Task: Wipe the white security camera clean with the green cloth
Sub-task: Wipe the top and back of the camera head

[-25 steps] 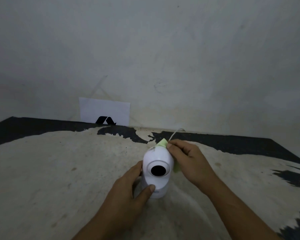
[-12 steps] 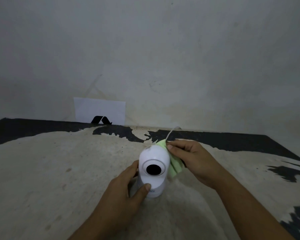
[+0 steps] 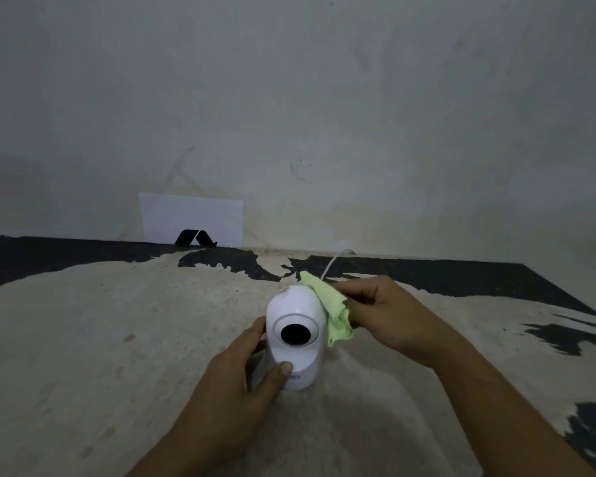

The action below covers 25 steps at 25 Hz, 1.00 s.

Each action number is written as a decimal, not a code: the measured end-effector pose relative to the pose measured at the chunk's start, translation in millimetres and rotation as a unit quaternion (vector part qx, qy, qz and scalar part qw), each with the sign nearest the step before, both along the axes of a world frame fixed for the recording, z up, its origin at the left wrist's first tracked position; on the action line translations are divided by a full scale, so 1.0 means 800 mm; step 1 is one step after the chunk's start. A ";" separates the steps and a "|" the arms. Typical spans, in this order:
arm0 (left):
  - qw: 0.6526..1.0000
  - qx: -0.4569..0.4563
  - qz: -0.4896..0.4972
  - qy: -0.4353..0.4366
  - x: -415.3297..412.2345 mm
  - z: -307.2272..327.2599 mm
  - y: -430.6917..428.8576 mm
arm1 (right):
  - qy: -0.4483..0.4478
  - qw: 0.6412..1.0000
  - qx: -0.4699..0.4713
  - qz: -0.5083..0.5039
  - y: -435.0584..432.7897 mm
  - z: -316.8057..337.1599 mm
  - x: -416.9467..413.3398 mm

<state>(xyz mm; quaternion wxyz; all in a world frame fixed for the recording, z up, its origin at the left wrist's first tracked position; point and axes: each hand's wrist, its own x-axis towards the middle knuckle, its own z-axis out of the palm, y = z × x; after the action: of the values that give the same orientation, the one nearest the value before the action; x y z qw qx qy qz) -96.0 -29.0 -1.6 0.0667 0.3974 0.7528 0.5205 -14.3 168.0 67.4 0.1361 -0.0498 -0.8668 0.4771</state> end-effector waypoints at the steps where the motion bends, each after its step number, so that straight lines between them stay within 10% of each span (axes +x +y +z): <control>1: 1.000 0.000 0.001 -0.001 0.000 0.000 0.000 | 0.011 1.000 -0.003 0.001 -0.002 0.002 0.001; 25: 1.000 0.008 0.004 0.004 0.001 -0.004 0.001 | 0.073 0.983 0.166 -0.022 -0.027 0.001 -0.004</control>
<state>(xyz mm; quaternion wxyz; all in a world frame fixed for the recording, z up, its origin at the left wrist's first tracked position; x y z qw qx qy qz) -95.5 -28.6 -4.5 0.0583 0.3971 0.7507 0.5247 -17.3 146.6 68.0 0.2164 -0.0107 -0.9204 0.3255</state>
